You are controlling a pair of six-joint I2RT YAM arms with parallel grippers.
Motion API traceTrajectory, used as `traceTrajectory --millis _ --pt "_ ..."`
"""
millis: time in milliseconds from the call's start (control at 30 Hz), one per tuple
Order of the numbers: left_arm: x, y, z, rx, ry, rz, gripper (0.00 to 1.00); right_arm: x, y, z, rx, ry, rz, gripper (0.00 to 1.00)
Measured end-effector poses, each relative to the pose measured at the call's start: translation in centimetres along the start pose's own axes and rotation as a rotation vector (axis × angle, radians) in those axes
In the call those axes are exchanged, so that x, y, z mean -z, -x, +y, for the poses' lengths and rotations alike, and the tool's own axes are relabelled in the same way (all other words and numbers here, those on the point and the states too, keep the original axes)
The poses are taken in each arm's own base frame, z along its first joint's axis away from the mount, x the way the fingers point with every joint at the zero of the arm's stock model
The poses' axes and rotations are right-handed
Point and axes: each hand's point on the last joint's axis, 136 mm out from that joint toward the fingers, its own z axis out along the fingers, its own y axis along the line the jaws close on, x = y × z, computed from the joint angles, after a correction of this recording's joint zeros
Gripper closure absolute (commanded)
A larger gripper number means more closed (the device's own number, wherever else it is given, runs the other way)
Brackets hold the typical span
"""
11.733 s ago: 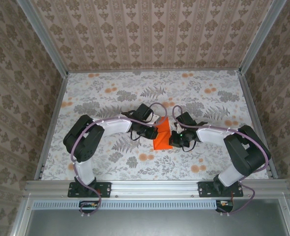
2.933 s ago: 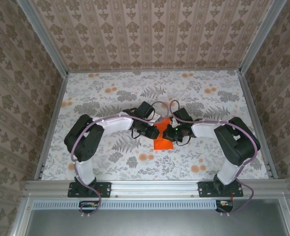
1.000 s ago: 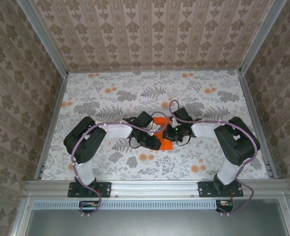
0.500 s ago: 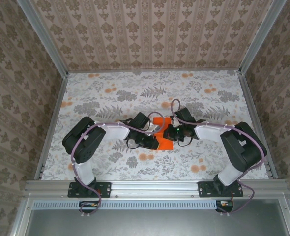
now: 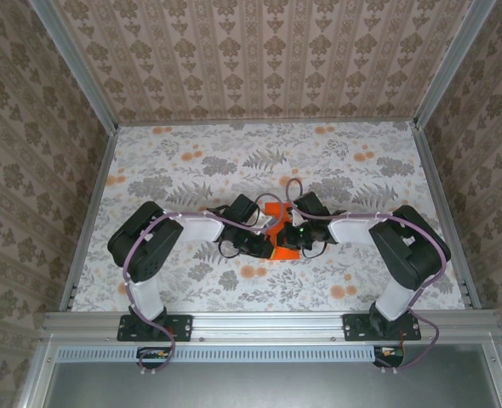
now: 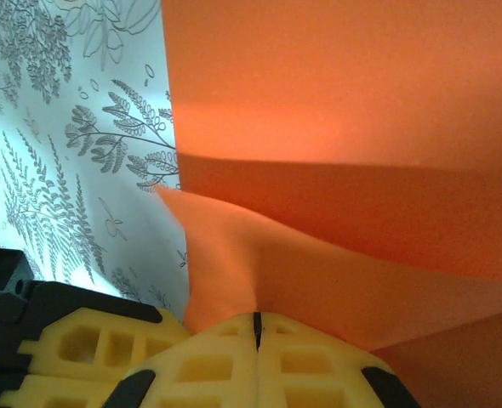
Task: Fold a paper plane with a square sheet of paper (fold left side to right side)
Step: Fold the triangle a second time at the center of the table.
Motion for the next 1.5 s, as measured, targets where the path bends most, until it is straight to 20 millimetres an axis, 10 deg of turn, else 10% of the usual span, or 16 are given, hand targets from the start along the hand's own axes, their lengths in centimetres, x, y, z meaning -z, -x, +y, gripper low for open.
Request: traceTrajectory --millis 1500 --pt "1.6 1.1 -1.2 -0.012 0.008 -0.029 0.87 1.2 1.4 -1.8 0.006 -0.035 -0.018 1.00"
